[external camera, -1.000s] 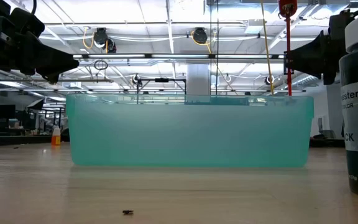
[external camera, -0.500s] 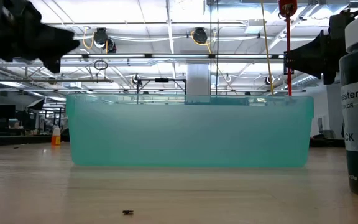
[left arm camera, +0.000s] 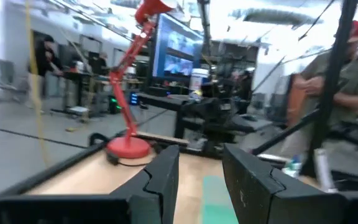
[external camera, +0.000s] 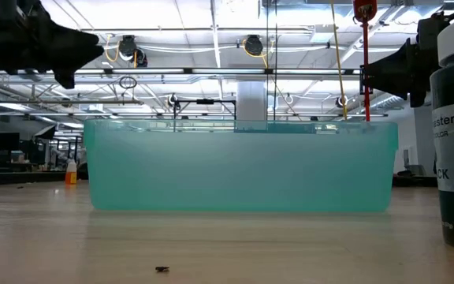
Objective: Pick & Place food coloring
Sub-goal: Put the small orange food coloring bottle into the blue bin
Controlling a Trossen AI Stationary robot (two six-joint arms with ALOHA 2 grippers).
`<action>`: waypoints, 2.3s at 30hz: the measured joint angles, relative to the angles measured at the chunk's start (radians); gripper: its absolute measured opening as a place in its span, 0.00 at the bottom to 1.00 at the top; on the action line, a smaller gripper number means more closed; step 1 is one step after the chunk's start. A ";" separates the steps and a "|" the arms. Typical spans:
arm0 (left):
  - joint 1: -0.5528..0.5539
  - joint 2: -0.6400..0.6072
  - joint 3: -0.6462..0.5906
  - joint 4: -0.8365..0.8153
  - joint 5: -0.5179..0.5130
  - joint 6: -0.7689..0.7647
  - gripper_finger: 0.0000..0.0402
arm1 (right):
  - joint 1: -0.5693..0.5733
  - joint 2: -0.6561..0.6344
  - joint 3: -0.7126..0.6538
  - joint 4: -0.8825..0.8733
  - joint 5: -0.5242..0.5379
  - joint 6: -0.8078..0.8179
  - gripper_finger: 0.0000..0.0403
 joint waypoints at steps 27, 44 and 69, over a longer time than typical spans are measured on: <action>0.522 1.052 0.892 -1.534 0.042 -0.291 0.49 | 0.000 0.000 0.000 0.000 0.000 0.000 0.44; 0.710 1.198 0.726 -1.237 0.061 -0.151 0.57 | 0.000 0.000 0.000 0.000 0.000 0.000 0.44; 0.759 1.218 0.597 -1.030 0.076 -0.126 0.57 | 0.000 0.000 0.000 0.000 0.002 0.000 0.44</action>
